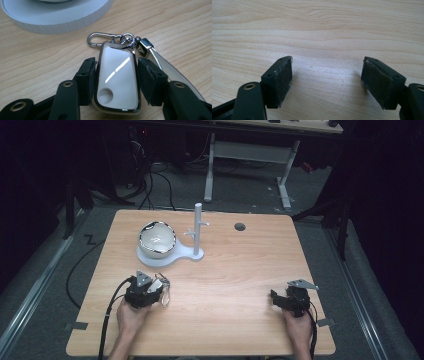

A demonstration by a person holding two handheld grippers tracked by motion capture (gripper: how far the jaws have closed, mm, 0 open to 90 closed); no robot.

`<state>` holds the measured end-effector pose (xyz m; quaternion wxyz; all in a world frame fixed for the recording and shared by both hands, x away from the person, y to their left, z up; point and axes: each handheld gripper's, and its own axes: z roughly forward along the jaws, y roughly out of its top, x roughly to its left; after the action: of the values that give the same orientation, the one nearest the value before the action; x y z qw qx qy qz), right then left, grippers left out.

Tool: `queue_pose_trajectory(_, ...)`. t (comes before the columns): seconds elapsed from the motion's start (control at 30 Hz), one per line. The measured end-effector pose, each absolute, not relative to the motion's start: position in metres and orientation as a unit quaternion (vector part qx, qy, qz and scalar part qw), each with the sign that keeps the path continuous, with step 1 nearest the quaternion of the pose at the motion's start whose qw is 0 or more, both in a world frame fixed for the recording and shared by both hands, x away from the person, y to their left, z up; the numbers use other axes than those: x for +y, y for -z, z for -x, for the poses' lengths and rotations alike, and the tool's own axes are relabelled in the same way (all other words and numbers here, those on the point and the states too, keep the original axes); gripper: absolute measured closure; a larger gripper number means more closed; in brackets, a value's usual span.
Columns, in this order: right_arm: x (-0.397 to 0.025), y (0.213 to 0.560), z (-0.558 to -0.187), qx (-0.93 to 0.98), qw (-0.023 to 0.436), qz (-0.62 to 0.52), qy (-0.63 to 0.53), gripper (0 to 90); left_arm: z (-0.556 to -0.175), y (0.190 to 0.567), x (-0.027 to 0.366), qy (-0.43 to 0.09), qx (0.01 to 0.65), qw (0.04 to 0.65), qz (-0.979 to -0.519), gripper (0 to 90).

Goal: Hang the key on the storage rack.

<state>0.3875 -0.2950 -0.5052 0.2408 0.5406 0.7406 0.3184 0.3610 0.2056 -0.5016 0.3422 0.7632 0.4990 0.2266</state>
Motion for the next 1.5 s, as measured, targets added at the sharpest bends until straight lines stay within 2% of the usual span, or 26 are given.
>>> queue_pose_trajectory(0.57, -0.295, 0.505, -0.388, 0.741, 0.241, -0.540, -0.318, 24.9, -0.345, 0.466, 0.212, -0.254, 0.478, 0.406, -0.737, 50.9)
queue_pose_trajectory(1.03, -0.295, 0.505, -0.387, 0.740, 0.240, -0.541, -0.319, 24.9, -0.347, 0.432, 0.205, -0.259, 0.455, 0.450, -0.723, 51.0)
queue_pose_trajectory(1.5, -0.295, 0.505, -0.387, 0.741, 0.239, -0.541, -0.319, 25.0, -0.360, 0.407, 0.201, -0.254, 0.438, 0.469, -0.723, 51.0)
